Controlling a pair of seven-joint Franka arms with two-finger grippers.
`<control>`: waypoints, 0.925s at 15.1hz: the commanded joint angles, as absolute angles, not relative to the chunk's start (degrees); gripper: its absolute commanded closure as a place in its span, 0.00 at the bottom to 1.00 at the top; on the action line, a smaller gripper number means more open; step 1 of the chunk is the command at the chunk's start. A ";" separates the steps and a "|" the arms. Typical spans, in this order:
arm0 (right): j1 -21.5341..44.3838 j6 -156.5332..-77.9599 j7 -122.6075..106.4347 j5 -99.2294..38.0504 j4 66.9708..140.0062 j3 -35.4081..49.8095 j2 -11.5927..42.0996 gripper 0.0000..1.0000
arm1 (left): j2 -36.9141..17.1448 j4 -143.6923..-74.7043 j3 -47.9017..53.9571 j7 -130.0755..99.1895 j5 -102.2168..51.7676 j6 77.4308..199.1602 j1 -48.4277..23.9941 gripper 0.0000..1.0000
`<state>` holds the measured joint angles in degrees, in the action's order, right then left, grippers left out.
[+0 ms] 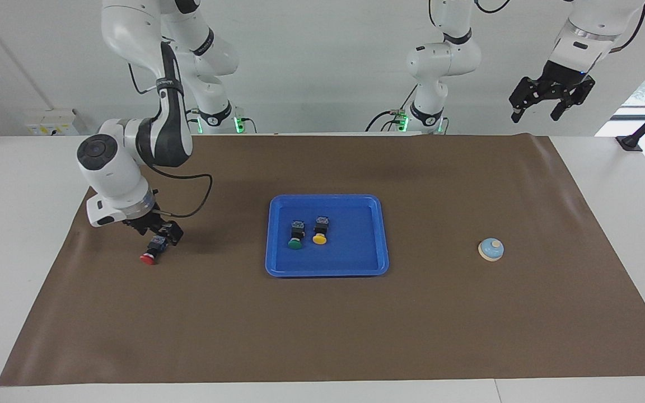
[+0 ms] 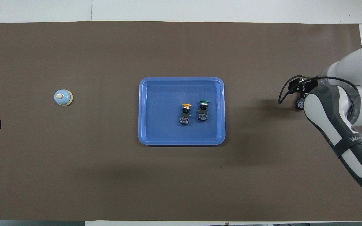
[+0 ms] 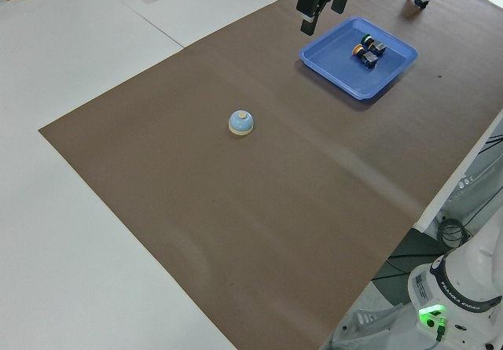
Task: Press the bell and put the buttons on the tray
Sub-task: 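Move the right gripper back and grasp the red-capped button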
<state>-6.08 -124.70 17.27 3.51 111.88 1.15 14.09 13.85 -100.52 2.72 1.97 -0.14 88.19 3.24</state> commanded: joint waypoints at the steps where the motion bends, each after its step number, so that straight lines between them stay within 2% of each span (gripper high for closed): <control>1: -6.85 -127.08 16.96 4.22 115.05 2.02 12.39 0.00 | 14.41 -100.46 2.64 2.29 -0.53 87.36 3.16 0.00; 5: -8.44 -134.63 15.73 4.22 117.68 2.02 14.41 0.00 | 14.41 -100.46 2.64 2.29 -0.53 87.36 3.16 0.00; 12: -8.70 -138.60 15.91 4.13 117.68 2.11 17.66 0.00 | 14.41 -100.46 2.64 2.29 -0.53 87.36 3.16 0.00; 14: -8.53 -138.34 16.00 4.13 117.69 2.02 17.75 0.05 | 14.41 -100.46 2.55 2.29 -0.53 87.36 3.16 0.00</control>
